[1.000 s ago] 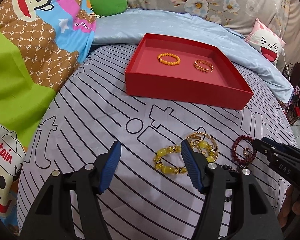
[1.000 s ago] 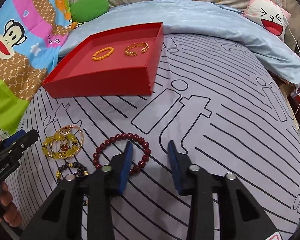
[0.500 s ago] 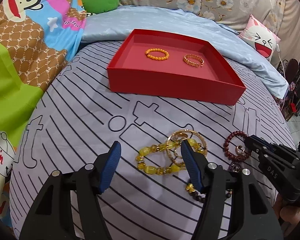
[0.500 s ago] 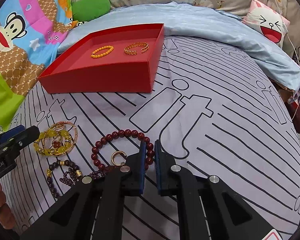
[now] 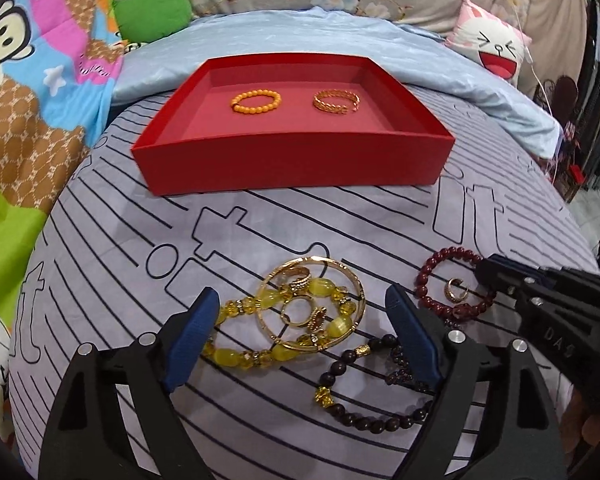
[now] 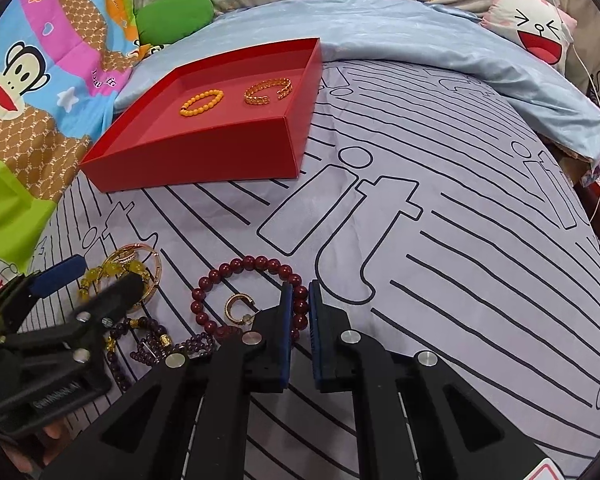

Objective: Organize jewelry
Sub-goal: 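Grasp the dark red bead bracelet with the right tool while the left tool grasps the thin gold bangle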

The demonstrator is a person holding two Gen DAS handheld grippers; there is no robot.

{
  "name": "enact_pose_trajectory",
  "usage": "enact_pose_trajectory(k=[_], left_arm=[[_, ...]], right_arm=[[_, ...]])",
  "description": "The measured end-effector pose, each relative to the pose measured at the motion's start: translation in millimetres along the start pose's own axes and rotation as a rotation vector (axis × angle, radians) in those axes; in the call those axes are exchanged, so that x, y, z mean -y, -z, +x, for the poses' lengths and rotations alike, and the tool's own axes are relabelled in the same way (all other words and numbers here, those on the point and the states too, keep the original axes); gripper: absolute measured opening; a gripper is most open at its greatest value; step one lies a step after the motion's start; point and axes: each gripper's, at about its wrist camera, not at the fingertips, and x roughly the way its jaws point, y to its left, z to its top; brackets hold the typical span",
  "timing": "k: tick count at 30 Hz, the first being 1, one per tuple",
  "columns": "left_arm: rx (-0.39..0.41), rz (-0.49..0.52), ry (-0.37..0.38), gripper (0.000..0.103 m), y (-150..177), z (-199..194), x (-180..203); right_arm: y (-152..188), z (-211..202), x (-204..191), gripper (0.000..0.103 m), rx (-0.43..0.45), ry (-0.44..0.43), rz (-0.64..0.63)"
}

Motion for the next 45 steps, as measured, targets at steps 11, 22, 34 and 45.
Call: enact_pose_trajectory(k=[11, 22, 34, 45], left_arm=[[0.03, 0.029, -0.046, 0.069, 3, 6, 6], [0.021, -0.034, 0.027, 0.039, 2, -2, -6], [0.039, 0.058, -0.032, 0.072, 1, -1, 8], [0.027, 0.086, -0.019, 0.056, 0, 5, 12]], right_arm=[[0, 0, 5, 0.007, -0.007, -0.015, 0.019], [2, -7, 2, 0.007, 0.002, -0.022, 0.018], [2, -9, 3, 0.008, 0.003, -0.029, 0.027], [0, -8, 3, 0.008, -0.001, -0.033, 0.028]])
